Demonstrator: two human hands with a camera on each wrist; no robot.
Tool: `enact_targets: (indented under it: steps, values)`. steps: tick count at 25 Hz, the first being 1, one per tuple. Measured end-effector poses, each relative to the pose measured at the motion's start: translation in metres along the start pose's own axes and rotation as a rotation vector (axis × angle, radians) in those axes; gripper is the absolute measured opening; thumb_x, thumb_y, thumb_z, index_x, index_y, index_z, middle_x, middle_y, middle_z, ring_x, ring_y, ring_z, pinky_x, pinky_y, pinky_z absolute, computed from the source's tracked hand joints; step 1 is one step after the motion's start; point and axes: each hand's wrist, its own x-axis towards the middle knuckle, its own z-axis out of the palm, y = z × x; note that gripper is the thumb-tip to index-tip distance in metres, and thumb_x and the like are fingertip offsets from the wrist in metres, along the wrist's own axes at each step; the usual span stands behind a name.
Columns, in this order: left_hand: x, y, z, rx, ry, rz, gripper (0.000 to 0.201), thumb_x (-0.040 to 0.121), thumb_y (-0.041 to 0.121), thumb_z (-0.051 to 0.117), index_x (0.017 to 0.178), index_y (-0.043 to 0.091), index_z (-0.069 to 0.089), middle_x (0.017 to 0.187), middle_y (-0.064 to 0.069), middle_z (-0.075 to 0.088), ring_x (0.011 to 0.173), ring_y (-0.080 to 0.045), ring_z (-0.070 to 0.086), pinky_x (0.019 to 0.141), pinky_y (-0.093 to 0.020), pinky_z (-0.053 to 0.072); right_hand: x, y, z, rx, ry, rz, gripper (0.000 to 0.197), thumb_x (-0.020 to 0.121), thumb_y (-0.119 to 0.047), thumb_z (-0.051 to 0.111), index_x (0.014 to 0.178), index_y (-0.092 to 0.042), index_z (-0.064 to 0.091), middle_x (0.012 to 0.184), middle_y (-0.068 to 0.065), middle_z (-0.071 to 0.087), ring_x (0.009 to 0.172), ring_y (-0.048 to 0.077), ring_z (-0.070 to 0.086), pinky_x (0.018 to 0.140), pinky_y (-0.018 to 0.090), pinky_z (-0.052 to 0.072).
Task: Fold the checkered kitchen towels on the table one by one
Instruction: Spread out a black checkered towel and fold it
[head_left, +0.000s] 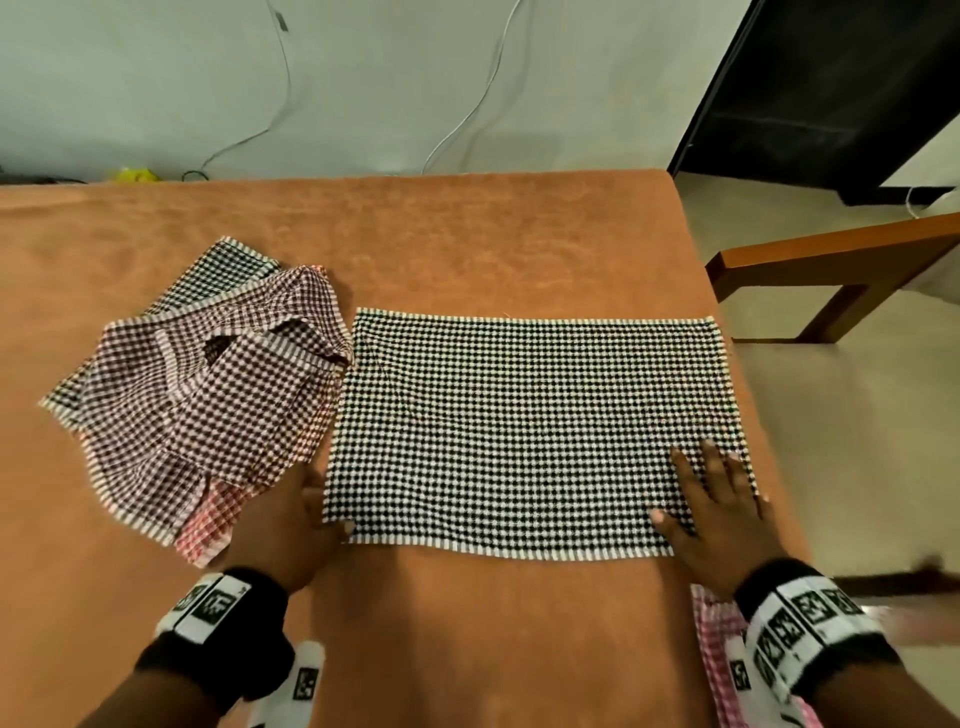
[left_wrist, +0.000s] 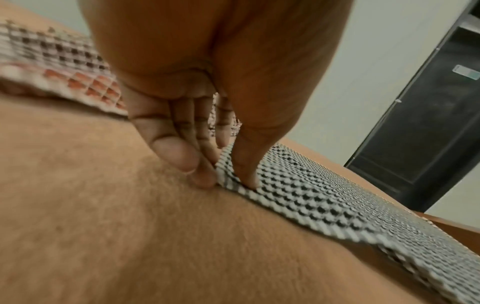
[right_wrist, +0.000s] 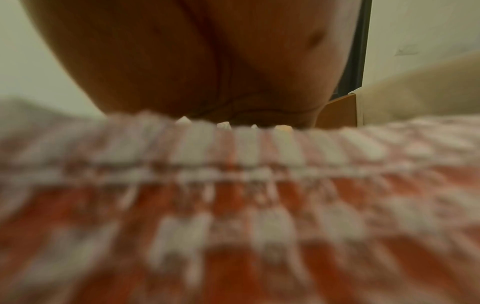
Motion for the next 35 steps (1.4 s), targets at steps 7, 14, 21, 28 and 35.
enact_targets:
  steps: [7,14,21,28,35]
  values:
    - [-0.004,-0.019,0.000,-0.114,-0.051,-0.146,0.054,0.069,0.020,0.087,0.105,0.021,0.047,0.080,-0.011,0.069,0.070,-0.031,0.066,0.066,-0.040,0.056,0.000,0.003,0.006,0.007,0.039,0.000,0.080,0.091,-0.068,0.032,0.152,-0.039,-0.010,0.161,-0.003,-0.022,0.148,0.024,-0.016,0.119,0.054,0.005]
    - [0.003,0.053,0.000,0.213,0.070,0.435,0.065,0.076,0.059,0.068,0.127,0.024,0.048,0.117,-0.004,0.063,0.111,-0.026,0.059,0.090,-0.040,0.048,-0.001,-0.048,-0.014,-0.048,0.017,-0.111,0.083,0.086,-0.076,0.029,0.151,-0.042,-0.011,0.161,0.000,-0.022,0.147,0.028,-0.019,0.116,0.061,0.004]
    - [0.045,0.089,0.075,0.630,-0.208,0.617,0.104,0.060,0.097,-0.001,0.146,0.045,-0.028,0.159,0.001,-0.035,0.148,-0.029,-0.028,0.115,-0.062,-0.012,0.026,-0.095,-0.004,-0.109,-0.023,-0.222,0.074,0.087,-0.078,0.018,0.145,-0.051,-0.019,0.156,-0.009,-0.034,0.145,0.025,-0.028,0.114,0.063,-0.009]
    - [0.039,-0.007,0.042,0.567,-0.115,0.466,0.100,0.072,0.094,0.004,0.156,0.039,0.006,0.166,-0.003,-0.007,0.152,-0.036,-0.005,0.118,-0.061,0.004,0.026,0.010,-0.005,-0.015,-0.008,0.044,0.078,0.083,-0.081,0.015,0.144,-0.051,-0.023,0.157,-0.010,-0.031,0.146,0.022,-0.024,0.117,0.058,-0.004]
    - [0.037,-0.010,0.041,0.545,-0.100,0.437,0.108,0.065,0.096,-0.004,0.155,0.037,-0.004,0.162,0.001,-0.020,0.151,-0.034,-0.014,0.118,-0.054,-0.007,0.026,0.000,-0.015,0.067,-0.007,0.037,0.081,0.089,-0.072,0.033,0.151,-0.043,-0.011,0.160,-0.004,-0.024,0.148,0.025,-0.018,0.118,0.058,0.000]
